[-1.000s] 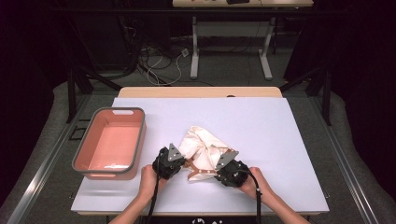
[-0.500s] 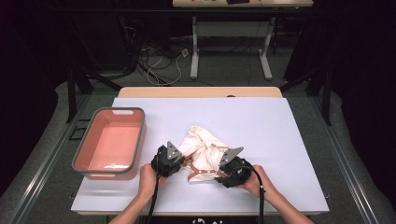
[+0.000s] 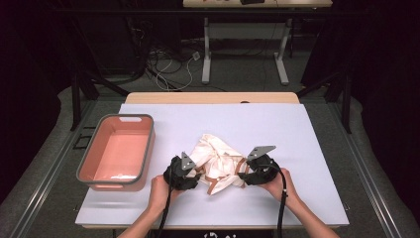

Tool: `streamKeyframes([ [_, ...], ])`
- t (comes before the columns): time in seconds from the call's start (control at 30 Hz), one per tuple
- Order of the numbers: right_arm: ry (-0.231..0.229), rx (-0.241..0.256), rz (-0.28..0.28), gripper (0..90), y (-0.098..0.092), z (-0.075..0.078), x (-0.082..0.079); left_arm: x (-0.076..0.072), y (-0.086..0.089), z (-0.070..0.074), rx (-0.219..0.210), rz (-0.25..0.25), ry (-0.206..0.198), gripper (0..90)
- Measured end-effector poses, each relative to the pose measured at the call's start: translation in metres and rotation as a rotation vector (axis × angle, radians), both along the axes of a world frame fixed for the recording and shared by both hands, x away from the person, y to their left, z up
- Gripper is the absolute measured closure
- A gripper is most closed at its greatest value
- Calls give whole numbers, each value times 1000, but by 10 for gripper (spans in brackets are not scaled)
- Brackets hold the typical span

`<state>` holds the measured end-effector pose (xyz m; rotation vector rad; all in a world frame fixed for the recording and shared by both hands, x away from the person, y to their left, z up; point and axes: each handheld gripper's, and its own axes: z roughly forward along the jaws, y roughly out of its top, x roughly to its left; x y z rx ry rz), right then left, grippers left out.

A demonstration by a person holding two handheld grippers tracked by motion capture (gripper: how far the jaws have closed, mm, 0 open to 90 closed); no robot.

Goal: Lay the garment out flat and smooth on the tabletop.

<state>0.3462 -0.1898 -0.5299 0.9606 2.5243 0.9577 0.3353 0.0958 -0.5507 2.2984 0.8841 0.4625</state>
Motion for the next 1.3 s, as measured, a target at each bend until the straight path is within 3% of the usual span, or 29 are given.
streamKeyframes([
  [0.07,38,28,62,434,-3,-1,3,0,-2,-3,-7,-18,-1,490],
  [0.13,38,11,79,429,-3,-3,3,-1,-5,-5,-15,-37,-9,598],
  [0.17,35,-6,48,427,-3,-4,4,-2,-7,-5,1,-55,-18,623],
  [0.3,13,-23,-16,419,-3,-6,6,-2,-8,-5,-11,-64,-10,719],
  [0.33,6,-49,-53,400,-4,-9,9,-2,-8,-5,-10,-70,-11,742],
  [0.43,10,-46,-106,390,-6,-13,14,-1,-9,-6,-8,-77,-16,781],
  [0.6,16,-52,-163,390,-6,-17,22,-1,-7,-5,-13,-75,-21,799],
  [0.7,31,-51,-158,419,-6,-20,24,0,-5,-3,-11,-68,-24,801],
  [0.73,35,-35,-156,485,-6,-21,26,0,-3,-1,-10,-61,-33,802],
  [0.9,42,-12,-147,599,-6,-22,26,3,10,9,-38,-20,-63,802],
  [0.93,39,-11,-147,650,-6,-22,26,2,12,11,-15,9,-98,802],
  [1.1,41,-8,-147,727,-6,-21,26,4,14,9,17,61,-123,792],
  [1.13,41,-14,-144,745,-5,-21,26,7,14,5,20,85,-111,789],
  [1.3,29,-23,-135,753,-4,-21,25,9,15,2,38,84,-87,697],
])
